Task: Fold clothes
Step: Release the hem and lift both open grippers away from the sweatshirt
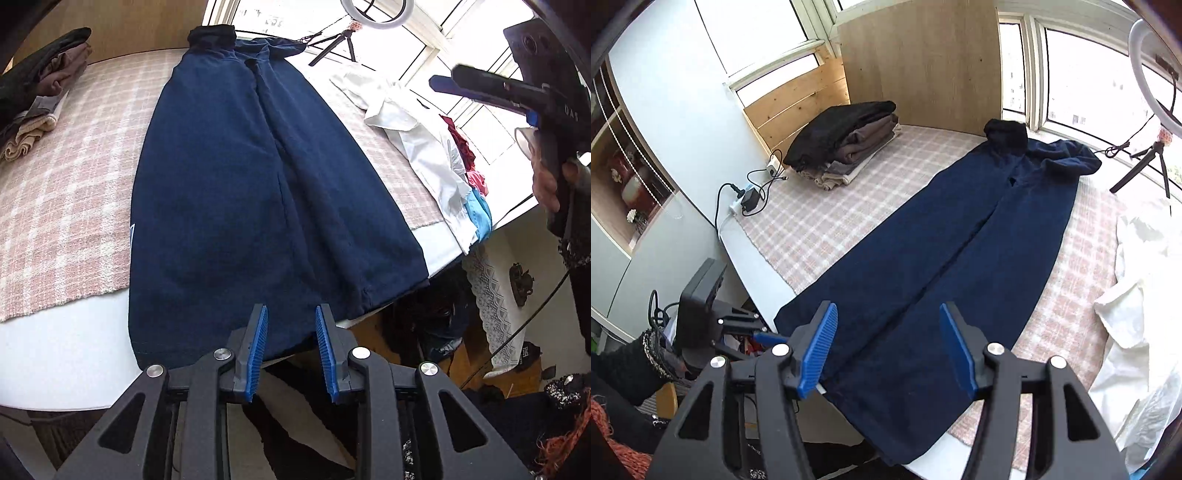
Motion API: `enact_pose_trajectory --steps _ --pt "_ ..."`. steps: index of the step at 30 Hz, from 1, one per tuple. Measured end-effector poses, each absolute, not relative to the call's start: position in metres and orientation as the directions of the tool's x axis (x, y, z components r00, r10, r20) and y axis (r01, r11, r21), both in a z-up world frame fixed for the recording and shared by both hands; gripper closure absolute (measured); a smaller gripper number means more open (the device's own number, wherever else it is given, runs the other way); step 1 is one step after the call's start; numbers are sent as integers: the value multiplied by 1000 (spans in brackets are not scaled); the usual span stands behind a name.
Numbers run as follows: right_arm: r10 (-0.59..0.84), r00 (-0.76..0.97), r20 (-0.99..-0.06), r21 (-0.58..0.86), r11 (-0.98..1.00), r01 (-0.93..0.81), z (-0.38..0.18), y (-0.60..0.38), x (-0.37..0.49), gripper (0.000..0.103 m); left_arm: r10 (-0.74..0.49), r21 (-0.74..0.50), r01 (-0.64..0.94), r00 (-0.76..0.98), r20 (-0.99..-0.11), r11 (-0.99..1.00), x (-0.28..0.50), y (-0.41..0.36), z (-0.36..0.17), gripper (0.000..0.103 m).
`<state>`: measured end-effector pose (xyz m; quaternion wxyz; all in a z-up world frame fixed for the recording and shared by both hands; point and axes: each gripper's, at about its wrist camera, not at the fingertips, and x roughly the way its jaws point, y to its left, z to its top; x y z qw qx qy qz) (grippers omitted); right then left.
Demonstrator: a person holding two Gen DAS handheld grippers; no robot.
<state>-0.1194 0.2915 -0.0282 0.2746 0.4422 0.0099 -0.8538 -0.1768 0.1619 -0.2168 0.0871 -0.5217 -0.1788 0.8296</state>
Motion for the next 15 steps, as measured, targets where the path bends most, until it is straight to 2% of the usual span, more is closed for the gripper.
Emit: enact_pose_trajectory --steps 3,6,9,10,11,13,15 --pt "-463 -509 -726 210 -854 476 9 302 -180 44 335 -410 75 -456 -825 -909 -178 157 -209 77" --pt "-431 -556 -711 187 -878 441 29 324 -243 44 303 -423 114 -537 -788 -899 -173 135 -172 76" --pt "-349 -602 -718 109 -911 397 35 351 -301 44 202 -383 190 -600 -774 -904 -176 110 -136 66" --pt "-353 -582 -733 140 -915 379 26 363 -318 54 171 -366 209 -611 -773 -907 -178 105 -129 63" --pt "-367 -555 -746 181 -915 362 17 375 -334 73 138 -341 230 -609 -781 -911 -182 98 -126 63" --pt "-457 -465 -758 316 -881 352 -12 391 -348 76 78 -298 288 -586 -806 -910 -192 85 -129 63" --pt "-486 -412 -770 344 -862 374 -36 394 -337 76 83 -314 329 -561 -824 -891 -194 76 -141 63"
